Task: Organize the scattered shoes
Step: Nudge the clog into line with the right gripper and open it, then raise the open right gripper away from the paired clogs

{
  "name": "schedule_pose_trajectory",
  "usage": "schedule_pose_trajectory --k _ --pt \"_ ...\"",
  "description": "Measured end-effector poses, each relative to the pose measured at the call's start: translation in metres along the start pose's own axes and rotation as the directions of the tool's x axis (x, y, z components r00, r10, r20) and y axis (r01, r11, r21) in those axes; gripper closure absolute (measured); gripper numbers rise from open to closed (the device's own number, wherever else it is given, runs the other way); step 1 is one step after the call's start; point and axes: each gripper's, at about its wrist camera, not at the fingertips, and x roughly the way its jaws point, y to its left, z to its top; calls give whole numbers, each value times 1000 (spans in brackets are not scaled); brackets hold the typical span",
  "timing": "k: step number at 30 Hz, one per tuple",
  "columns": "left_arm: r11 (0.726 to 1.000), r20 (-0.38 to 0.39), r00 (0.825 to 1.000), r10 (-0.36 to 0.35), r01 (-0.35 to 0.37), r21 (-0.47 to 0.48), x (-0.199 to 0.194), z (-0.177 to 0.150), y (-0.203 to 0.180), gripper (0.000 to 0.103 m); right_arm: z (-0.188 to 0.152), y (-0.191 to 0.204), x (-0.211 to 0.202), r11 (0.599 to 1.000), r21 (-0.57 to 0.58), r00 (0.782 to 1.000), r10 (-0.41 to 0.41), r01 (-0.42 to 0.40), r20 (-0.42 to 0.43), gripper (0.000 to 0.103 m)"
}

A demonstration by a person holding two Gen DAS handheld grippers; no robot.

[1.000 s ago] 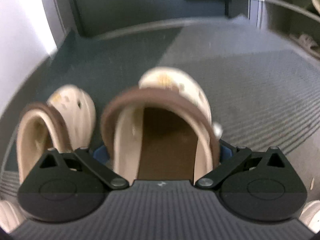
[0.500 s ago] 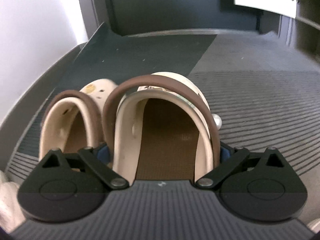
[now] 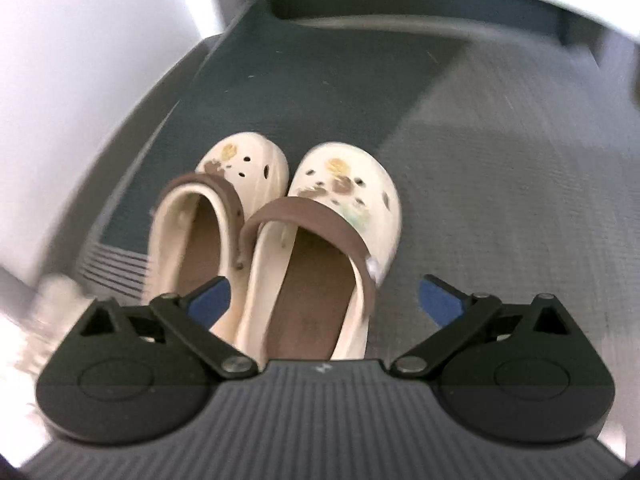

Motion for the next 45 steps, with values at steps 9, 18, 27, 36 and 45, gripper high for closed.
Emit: schedule_pose_trajectory --k 9,18,27,36,45 --pt "990 33 990 -138 137 36 -38 -4 -29 0 13 -47 -145 994 102 997 33 -40 70 0" --pt "988 -25 998 -49 45 -148 36 3 -34 0 -1 -111 -69 981 181 994 61 -76 87 0" --pt "995 44 994 98 -99 30 103 35 -56 1 23 -138 -66 987 155 989 28 -51 144 1" --pt "978 -154 985 82 -50 203 -22 152 -44 1 89 -78 -252 989 149 977 26 7 -213 0" --pt "950 -162 987 -4 54 308 -171 265 -113 1 223 -77 -558 977 202 988 100 -74 -121 0"
